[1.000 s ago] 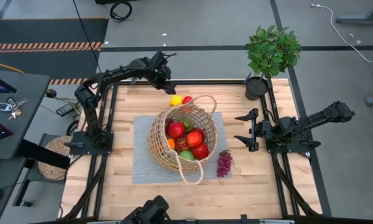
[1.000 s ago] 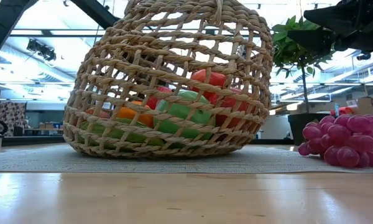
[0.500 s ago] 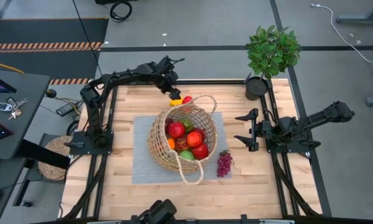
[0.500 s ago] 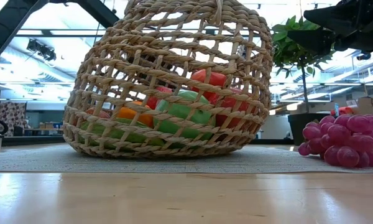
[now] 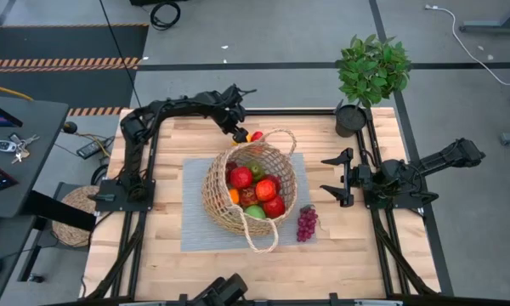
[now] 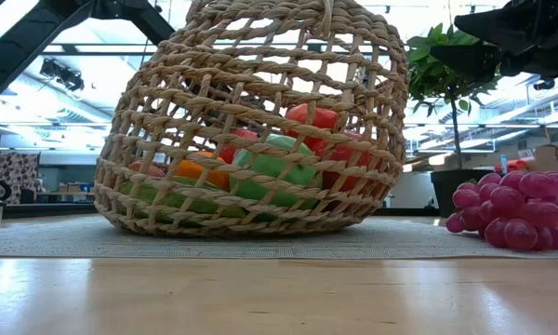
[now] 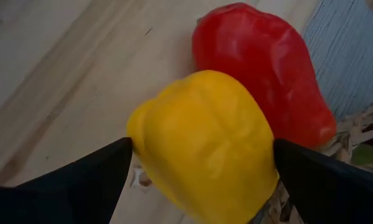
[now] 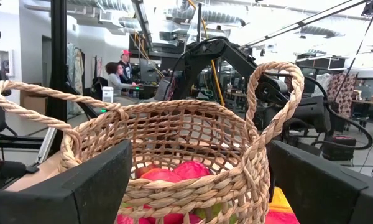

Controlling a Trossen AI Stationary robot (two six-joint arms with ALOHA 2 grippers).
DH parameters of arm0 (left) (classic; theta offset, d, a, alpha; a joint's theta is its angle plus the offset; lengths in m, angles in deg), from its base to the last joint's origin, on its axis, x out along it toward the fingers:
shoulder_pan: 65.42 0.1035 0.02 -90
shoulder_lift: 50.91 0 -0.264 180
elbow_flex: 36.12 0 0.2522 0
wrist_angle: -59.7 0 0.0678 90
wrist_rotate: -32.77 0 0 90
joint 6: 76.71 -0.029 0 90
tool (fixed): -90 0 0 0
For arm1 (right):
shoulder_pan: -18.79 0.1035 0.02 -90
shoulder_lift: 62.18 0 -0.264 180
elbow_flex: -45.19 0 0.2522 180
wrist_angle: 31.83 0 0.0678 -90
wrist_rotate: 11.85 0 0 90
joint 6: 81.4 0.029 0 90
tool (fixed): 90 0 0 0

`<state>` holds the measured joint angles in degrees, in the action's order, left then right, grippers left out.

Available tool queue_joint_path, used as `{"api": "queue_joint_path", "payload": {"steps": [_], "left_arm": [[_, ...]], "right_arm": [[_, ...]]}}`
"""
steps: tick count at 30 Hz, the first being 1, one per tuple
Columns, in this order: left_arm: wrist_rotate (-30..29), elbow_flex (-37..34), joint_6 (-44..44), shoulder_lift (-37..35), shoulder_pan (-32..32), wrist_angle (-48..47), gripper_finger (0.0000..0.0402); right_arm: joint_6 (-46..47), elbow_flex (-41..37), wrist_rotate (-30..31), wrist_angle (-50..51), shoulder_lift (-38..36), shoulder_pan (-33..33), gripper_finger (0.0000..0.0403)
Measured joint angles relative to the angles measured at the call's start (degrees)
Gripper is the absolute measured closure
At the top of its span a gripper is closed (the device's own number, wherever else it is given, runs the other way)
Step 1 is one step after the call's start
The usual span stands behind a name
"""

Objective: Build produce basket
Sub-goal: Put the yellow bell pepper into the basket

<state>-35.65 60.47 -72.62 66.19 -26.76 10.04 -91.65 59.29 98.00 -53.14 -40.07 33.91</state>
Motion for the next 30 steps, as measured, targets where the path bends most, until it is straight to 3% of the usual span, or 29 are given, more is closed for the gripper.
{"api": "queue_joint_path", "payload": {"steps": [8,20,30], "left_arm": [[-1.1,0.0,-0.3,0.7,-0.5,0.8,0.0013],[-0.7,-0.1,-1.0,0.9,-0.6,0.8,0.0089],[-2.1,-0.4,-4.0,-4.8,-0.4,-0.4,0.0092]], "right_arm": [[0.0,0.0,0.0,0.0,0.0,0.0,0.0023],[0.0,0.0,0.0,0.0,0.0,0.0,0.0023],[0.0,0.0,0.0,0.0,0.0,0.0,0.0023]]}}
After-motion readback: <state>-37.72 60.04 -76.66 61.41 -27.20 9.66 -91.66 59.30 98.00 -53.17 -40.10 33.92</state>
